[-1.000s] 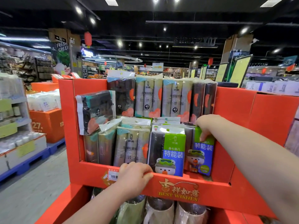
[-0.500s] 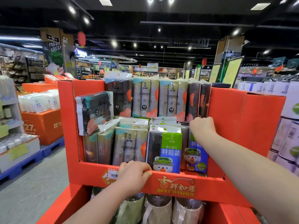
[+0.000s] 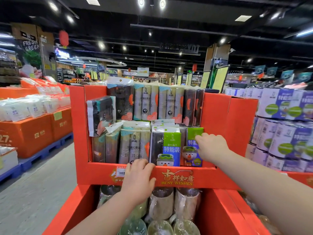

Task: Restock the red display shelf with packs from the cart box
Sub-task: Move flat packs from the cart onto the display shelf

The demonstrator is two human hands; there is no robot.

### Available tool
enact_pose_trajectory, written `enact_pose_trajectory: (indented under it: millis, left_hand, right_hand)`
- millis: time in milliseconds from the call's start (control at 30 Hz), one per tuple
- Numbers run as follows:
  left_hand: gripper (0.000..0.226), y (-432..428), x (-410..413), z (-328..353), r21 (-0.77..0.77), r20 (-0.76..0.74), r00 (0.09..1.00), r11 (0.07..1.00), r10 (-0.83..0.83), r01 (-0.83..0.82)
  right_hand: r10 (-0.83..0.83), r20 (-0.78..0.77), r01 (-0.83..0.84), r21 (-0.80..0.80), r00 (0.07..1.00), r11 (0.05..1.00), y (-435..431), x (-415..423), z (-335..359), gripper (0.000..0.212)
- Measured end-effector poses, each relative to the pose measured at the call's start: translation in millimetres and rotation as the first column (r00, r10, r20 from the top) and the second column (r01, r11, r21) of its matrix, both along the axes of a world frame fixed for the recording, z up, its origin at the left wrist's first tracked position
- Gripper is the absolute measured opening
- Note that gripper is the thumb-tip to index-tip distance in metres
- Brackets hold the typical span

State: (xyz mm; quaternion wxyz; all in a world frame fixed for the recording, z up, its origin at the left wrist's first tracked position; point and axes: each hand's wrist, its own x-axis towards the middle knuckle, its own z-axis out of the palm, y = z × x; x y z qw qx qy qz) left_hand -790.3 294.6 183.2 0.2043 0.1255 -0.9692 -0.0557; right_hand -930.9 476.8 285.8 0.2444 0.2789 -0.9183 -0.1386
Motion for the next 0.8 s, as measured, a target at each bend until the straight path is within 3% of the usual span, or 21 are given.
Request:
enact_pose_trajectory:
  millis: [200, 267, 533, 800]
  left_hand:
    - [0.044, 9.3, 35.9, -11.8, -0.104, 0.059, 0.997, 0.993, -0.049, 0.055]
    - [0.045, 15.2, 48.6, -16.9, -0.151, 0.144, 0.989, 0.987, -0.041, 0.062]
    - [0.061, 35.0, 103.9, -23.5, -0.131, 0.269, 0.963, 0.991, 0.01, 0.026]
    - [0.062, 79.4, 179.7, -55.5, -0.069, 0.379, 0.913, 0.988, 0.151, -0.135]
  right_hand:
    - [0.035, 0.073, -0.04, 0.058, 0.997, 0.998, 9.3, 58.3, -23.5, 0.031]
    - [0.047, 0.113, -0.055, 0.068, 0.992, 0.996, 11.8, 79.3, -39.6, 0.031]
    - [0.104, 0.33, -0.171, 0.18, 0.938, 0.969, 18.8, 150.3, -101.5, 0.027]
    - [0.362, 0.329, -0.377, -0.02, 0.872, 0.926, 22.9, 198.6, -86.8, 0.025]
